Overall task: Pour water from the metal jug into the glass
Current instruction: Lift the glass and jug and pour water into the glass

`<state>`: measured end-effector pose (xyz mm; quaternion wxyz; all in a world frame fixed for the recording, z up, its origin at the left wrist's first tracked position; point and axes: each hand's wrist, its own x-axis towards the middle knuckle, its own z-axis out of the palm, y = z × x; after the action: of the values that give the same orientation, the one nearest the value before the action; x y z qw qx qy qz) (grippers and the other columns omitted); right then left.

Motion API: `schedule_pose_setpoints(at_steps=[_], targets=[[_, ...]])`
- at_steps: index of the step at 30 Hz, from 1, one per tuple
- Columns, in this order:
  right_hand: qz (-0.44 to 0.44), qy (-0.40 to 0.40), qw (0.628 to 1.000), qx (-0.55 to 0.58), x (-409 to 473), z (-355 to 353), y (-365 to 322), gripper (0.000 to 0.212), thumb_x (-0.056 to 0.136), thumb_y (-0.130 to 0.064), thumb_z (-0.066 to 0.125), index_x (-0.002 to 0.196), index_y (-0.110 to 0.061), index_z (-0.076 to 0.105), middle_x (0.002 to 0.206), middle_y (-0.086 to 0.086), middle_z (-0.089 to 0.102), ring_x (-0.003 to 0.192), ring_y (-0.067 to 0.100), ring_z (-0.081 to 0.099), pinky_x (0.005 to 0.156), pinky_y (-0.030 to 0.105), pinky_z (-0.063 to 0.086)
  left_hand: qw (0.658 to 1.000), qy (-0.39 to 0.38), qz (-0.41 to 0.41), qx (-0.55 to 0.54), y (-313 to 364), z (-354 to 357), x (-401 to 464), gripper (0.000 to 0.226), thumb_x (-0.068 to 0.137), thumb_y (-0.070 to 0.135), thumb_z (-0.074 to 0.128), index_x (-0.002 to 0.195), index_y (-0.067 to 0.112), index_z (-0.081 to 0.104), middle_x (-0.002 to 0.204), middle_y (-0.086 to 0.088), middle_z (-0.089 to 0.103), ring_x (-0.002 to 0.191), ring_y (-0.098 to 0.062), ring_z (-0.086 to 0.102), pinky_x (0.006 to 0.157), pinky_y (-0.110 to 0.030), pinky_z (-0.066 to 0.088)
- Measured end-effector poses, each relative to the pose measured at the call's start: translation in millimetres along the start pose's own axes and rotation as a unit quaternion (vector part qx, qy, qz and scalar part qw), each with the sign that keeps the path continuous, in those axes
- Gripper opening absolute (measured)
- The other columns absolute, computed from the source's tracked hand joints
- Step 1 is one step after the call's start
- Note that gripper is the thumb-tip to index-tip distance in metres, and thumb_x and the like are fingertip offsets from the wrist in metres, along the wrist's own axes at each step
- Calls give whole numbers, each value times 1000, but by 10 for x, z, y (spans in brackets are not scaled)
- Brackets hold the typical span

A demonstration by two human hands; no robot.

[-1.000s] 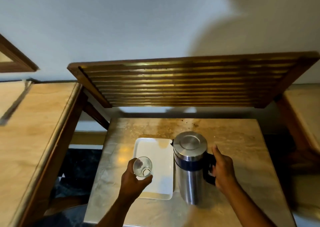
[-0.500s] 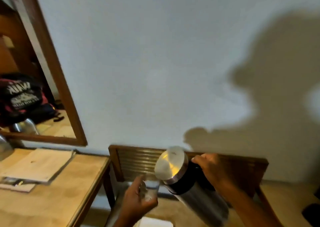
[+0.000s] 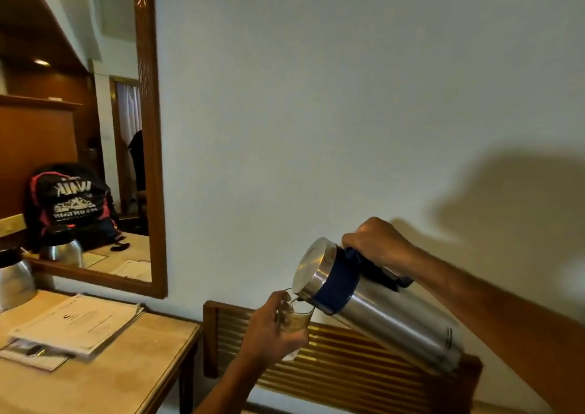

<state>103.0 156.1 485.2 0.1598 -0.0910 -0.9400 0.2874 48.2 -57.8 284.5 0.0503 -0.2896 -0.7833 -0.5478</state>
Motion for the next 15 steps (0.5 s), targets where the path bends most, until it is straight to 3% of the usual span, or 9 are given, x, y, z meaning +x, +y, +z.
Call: schedule_pose_setpoints(at_steps=[6,11,15], targets=[[0,-8,999,-51,96,-49,-64,28,55,-44,59,37,-24,55,32,-9,44,41,15,42,47,32,35,1000,-15,11,0,6,30,50,66,59,47,83,116,42,50,103,11,67,89,-14,70,68,-20,61],[-21,-11,994,-108,209,-55,-100,32,55,-50,57,42,-21,62,46,-3,58,45,15,54,47,31,40,1000,-7,9,-10,46,32,92,63,59,45,84,112,48,49,102,13,67,88,-12,71,65,-17,60],[-33,0,990,-137,246,-106,-141,45,49,-57,50,48,-13,62,48,-1,60,46,16,55,48,32,42,1000,2,6,-2,18,-17,145,62,59,44,82,112,39,50,100,8,67,84,-18,71,68,-25,64]])
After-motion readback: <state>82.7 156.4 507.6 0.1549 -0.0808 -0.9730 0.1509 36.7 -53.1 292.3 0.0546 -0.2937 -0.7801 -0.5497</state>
